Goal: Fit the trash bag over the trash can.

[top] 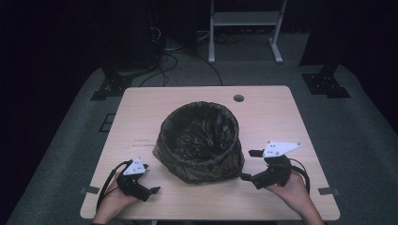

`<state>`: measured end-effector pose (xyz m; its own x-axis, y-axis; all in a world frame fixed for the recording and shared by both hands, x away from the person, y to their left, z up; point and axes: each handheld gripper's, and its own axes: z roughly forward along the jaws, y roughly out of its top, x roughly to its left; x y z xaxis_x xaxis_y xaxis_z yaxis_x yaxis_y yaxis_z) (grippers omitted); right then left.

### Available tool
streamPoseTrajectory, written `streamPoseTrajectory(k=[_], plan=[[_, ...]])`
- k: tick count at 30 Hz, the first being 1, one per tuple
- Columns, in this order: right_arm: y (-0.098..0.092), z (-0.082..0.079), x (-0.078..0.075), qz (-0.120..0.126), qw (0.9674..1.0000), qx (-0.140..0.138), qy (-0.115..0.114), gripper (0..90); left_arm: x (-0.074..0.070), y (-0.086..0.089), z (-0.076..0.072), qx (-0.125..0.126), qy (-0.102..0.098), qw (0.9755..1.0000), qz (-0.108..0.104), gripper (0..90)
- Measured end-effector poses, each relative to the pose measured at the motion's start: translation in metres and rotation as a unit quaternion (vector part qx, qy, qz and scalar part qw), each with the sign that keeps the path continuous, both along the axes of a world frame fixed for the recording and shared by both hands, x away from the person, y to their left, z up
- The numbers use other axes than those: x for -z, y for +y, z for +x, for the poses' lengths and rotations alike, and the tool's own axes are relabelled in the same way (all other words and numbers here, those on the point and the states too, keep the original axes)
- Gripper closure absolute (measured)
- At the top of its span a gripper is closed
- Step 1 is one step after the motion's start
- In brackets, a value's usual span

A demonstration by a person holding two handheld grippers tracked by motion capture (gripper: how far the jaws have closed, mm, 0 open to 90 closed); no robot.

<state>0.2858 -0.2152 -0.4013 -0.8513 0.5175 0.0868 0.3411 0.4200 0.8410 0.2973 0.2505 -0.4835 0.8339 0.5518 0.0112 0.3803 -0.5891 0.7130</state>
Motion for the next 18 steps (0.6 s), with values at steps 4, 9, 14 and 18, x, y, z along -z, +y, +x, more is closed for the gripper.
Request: streamPoseTrajectory(k=[4, 9, 14, 18], plan=[[-0.001, 0.000, 0.026, -0.007, 0.9998, 0.005, 0.019, 9.9, 0.000, 0.000, 0.000, -0.002, 0.000, 1.0000, 0.000, 0.0], [0.003, -0.001, 0.054, -0.032, 0.9989, 0.015, 0.030, 9.9, 0.000, 0.000, 0.000, -0.002, 0.000, 1.0000, 0.000, 0.0], [0.012, 0.001, 0.074, -0.089, 0.9951, 0.009, 0.044, 9.9, 0.000, 0.000, 0.000, -0.001, 0.000, 1.0000, 0.000, 0.0], [0.019, 0.001, 0.081, -0.108, 0.9934, 0.007, 0.036, 9.8, 0.000, 0.000, 0.000, -0.001, 0.000, 1.0000, 0.000, 0.0]])
